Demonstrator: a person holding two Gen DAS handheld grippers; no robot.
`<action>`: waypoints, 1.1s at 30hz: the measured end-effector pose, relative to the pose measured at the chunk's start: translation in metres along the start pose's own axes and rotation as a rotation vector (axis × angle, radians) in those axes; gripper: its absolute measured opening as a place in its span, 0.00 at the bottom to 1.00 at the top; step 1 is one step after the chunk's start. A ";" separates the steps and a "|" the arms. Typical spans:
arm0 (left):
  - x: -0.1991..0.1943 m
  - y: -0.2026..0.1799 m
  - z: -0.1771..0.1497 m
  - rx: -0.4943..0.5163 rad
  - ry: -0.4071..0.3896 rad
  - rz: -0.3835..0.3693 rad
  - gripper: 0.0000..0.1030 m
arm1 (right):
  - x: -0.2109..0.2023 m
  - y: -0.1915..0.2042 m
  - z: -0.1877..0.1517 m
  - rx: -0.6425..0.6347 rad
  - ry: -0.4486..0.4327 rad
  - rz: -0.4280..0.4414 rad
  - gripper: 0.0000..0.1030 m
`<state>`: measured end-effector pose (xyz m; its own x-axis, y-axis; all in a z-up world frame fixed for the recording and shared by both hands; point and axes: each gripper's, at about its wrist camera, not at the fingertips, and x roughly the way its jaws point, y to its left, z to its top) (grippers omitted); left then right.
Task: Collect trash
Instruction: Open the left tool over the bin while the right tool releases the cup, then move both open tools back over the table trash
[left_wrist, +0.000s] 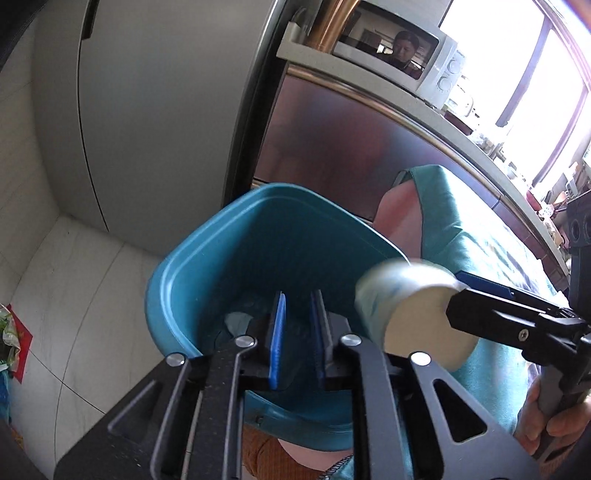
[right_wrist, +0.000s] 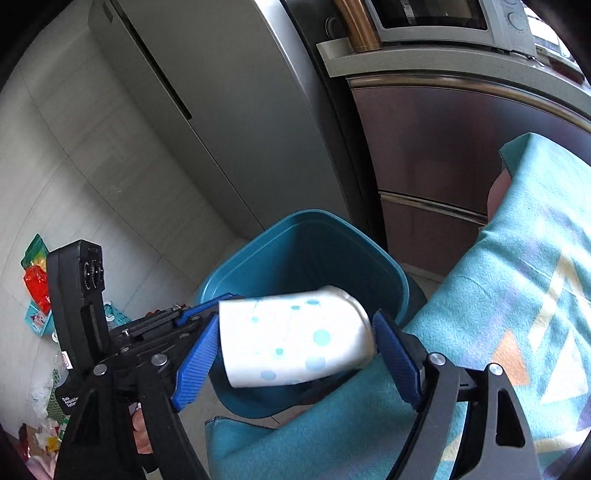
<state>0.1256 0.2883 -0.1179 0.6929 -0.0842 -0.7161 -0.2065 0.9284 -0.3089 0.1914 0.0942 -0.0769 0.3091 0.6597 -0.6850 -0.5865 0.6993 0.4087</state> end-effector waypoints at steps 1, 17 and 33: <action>-0.003 -0.001 0.000 -0.002 -0.009 0.000 0.17 | -0.001 -0.002 0.000 0.005 -0.007 0.002 0.80; -0.071 -0.075 -0.013 0.142 -0.141 -0.148 0.32 | -0.114 -0.008 -0.045 -0.068 -0.159 0.028 0.80; -0.066 -0.257 -0.072 0.426 0.003 -0.503 0.46 | -0.283 -0.087 -0.144 0.141 -0.467 -0.276 0.80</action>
<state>0.0836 0.0293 -0.0363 0.6313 -0.5457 -0.5511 0.4343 0.8374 -0.3318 0.0464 -0.1931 -0.0052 0.7546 0.4762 -0.4515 -0.3406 0.8723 0.3508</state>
